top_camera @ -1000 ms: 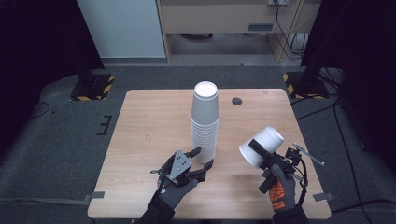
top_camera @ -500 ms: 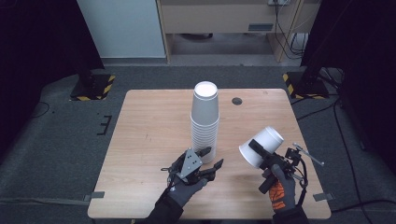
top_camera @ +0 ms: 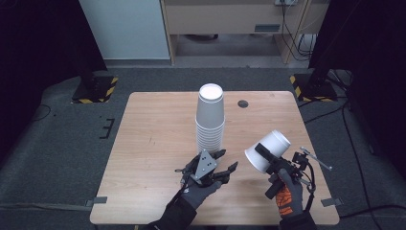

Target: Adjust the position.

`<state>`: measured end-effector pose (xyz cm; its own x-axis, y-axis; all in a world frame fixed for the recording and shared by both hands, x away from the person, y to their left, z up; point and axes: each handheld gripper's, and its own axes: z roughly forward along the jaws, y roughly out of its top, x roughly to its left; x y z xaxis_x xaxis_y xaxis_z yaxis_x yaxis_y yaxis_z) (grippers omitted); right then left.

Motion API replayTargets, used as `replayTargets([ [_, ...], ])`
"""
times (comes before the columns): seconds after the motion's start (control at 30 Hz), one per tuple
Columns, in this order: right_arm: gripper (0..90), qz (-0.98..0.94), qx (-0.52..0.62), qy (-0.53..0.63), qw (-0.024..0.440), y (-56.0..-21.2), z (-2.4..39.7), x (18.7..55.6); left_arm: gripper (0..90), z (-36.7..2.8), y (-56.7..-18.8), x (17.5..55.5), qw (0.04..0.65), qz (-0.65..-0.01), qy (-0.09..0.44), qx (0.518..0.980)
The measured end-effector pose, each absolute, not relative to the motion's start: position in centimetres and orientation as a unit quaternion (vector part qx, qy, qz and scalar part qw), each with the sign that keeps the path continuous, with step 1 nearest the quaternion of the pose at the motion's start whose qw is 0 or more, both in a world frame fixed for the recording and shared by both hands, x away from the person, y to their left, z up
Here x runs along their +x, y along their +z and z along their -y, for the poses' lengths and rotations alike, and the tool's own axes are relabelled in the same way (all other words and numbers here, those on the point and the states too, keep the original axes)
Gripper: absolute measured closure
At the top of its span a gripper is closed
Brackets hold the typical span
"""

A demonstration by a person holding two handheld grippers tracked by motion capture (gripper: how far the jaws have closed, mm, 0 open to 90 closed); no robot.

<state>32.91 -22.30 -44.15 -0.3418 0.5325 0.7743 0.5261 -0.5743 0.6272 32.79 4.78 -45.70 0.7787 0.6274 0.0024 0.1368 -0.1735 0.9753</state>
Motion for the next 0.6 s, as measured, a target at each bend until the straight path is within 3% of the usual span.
replayTargets([
  [0.6,15.5,-0.463,0.575,0.675,-0.007,-44.3,22.1,32.9,42.8,-2.3,-46.1,34.4,0.596,-0.256,0.208,0.732],
])
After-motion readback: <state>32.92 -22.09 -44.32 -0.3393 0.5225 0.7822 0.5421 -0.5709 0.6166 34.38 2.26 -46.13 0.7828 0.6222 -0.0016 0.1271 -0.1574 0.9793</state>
